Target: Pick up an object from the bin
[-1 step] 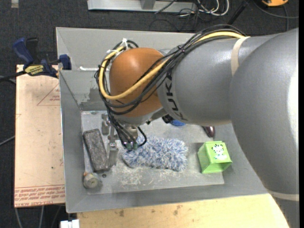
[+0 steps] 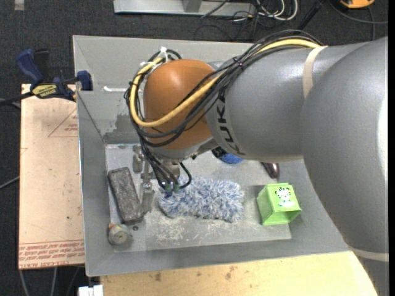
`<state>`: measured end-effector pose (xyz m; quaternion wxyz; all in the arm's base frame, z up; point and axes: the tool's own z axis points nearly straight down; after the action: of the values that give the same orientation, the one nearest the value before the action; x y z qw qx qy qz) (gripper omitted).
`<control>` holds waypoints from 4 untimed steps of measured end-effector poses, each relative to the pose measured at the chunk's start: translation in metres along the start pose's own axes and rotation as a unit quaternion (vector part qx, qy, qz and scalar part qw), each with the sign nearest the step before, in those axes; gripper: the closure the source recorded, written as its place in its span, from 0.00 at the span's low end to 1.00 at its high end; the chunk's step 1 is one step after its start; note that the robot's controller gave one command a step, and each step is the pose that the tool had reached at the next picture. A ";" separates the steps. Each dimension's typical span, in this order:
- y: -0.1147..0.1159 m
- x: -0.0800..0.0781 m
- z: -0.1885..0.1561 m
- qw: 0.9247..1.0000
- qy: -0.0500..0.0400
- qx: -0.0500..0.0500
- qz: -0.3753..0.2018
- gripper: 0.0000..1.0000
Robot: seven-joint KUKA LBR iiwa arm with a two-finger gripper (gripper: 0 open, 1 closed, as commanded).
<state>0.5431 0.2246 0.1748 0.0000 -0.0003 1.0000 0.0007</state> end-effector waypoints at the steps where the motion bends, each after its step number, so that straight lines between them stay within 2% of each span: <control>1: -0.049 -0.009 0.051 1.000 -0.003 -0.001 -0.009 0.00; 2: -0.079 -0.010 0.078 1.000 0.004 0.002 -0.009 0.00; 3: -0.101 -0.030 0.069 1.000 -0.004 -0.001 -0.006 0.00; 4: -0.149 0.000 0.105 1.000 0.001 0.000 0.017 1.00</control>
Offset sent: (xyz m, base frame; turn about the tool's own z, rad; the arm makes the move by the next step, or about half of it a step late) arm 0.0161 -0.0889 -0.0395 -0.0355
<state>0.5436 0.0757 0.0699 -0.0006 0.0166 0.9999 0.0006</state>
